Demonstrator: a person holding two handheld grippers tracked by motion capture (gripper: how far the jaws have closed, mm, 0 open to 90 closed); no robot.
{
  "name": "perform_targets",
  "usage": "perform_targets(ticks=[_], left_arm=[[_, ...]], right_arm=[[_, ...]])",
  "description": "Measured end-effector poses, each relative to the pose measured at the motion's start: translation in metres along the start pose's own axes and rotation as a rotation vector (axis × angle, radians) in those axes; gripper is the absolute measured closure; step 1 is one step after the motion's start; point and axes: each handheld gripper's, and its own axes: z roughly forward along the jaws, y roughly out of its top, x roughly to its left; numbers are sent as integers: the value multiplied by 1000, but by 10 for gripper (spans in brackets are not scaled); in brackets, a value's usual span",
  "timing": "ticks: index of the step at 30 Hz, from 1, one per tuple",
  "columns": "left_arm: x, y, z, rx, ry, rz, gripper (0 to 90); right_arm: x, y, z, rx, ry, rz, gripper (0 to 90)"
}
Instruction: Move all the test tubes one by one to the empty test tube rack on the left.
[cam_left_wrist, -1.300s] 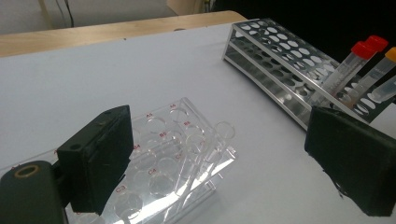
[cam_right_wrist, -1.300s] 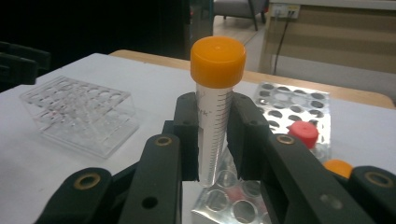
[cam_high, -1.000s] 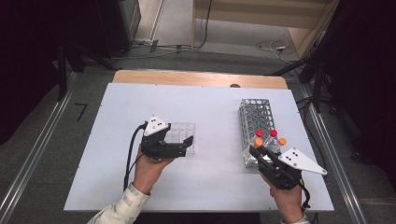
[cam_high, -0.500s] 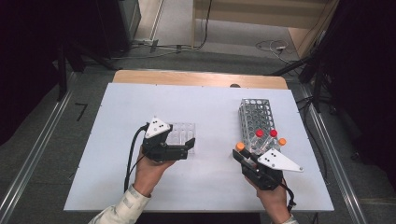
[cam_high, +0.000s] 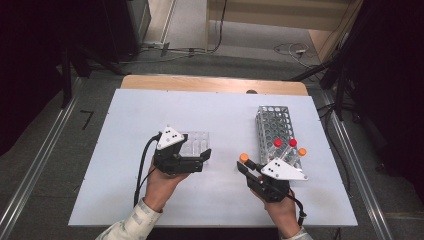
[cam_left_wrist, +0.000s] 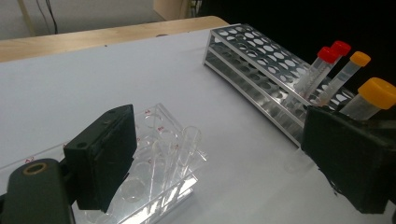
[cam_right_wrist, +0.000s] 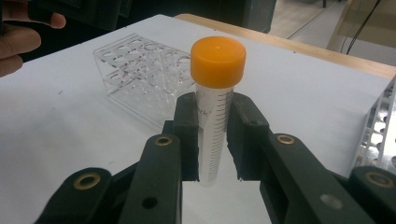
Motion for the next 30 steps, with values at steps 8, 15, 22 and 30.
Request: perform_targets(ticks=[8, 15, 22, 30], left_arm=[[-7, 0, -1, -4, -25, 12, 125], [-16, 0, 1, 4, -61, 39, 163], [-24, -3, 3, 7, -84, 62, 231], [-33, -8, 6, 10, -110, 122, 465]], right_arm=[[8, 1, 13, 17, 28, -9, 718], [17, 4, 25, 35, 56, -23, 718], [25, 7, 39, 48, 83, -27, 718], [34, 11, 46, 48, 114, -40, 719]])
